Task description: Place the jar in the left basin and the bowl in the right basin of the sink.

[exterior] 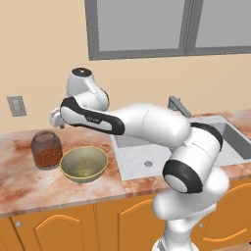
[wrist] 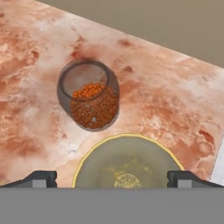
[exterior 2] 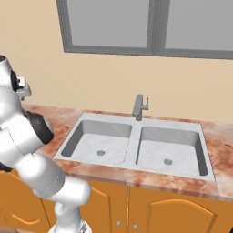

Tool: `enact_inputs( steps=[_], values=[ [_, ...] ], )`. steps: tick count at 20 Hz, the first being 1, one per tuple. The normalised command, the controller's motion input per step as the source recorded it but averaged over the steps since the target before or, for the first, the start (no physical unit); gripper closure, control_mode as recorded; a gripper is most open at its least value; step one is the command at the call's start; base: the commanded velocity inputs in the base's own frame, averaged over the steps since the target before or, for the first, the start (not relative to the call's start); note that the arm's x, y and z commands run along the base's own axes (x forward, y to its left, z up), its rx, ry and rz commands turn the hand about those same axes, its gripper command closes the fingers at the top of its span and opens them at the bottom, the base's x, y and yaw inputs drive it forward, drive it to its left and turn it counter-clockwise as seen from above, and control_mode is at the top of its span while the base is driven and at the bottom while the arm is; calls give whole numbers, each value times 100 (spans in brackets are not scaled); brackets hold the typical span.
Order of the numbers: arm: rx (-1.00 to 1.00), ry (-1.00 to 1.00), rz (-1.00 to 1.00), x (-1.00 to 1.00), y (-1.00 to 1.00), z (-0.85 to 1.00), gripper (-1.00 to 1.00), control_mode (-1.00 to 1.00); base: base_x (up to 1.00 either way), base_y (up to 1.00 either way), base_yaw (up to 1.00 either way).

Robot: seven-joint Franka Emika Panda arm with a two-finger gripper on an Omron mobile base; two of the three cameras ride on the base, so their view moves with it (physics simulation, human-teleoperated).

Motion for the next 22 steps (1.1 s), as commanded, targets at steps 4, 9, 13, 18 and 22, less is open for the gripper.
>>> enact_inputs(
  steps=[4, 9, 13, 18, 22],
  values=[
    [0, 0, 0, 18, 9, -11, -100, -100, 0, 0, 0],
    [0, 1, 0, 18, 11, -8, -100, -100, 0, 0, 0],
    [0, 6, 0, 15, 15, -9, -100, -100, 0, 0, 0],
    [0, 16, 0, 15, 14, -7, -100, -100, 0, 0, 0],
    [-1, 10, 0, 12, 15, -8, -100, -100, 0, 0, 0]
  ],
)
